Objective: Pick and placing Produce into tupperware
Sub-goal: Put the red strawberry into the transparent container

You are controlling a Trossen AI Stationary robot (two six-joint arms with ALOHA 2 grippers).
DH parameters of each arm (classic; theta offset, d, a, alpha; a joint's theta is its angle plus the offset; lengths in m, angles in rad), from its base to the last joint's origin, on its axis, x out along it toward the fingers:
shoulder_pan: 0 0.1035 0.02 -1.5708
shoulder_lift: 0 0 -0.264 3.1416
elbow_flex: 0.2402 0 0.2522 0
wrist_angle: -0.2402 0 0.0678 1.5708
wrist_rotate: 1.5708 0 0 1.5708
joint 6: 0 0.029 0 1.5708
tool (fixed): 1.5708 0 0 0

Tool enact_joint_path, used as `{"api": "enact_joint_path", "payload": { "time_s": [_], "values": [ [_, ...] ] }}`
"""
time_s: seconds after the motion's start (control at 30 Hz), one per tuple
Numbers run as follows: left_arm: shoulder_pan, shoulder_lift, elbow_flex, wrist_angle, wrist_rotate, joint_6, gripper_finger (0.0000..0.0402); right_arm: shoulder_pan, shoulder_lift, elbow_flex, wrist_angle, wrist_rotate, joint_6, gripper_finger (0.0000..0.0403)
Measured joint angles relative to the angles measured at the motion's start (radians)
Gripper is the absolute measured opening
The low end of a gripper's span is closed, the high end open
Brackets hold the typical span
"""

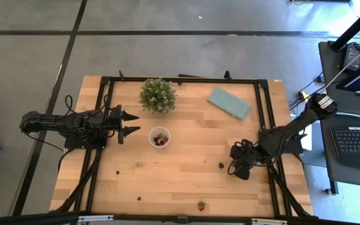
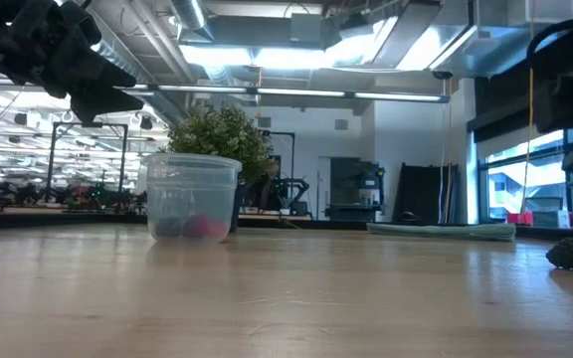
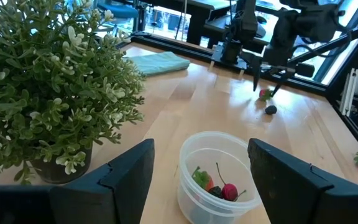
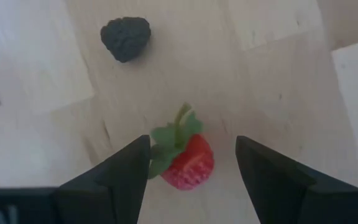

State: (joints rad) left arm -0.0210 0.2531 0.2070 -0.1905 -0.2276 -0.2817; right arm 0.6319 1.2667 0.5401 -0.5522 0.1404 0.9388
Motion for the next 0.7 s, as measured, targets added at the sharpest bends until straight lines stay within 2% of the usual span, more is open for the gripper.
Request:
{"api": "enact_joint_path", "payload": {
  "time_s": [0.33,0.7],
  "values": [
    [0.000,0.000,0.000,-0.001,0.000,0.000,0.0251,0.002,0.093,0.005,0.034,-0.028,-0.001,0.0239],
    [0.000,0.000,0.000,-0.004,0.000,0.001,0.0251,0.002,0.094,0.003,0.034,-0.035,-0.001,0.0239]
  ]
}}
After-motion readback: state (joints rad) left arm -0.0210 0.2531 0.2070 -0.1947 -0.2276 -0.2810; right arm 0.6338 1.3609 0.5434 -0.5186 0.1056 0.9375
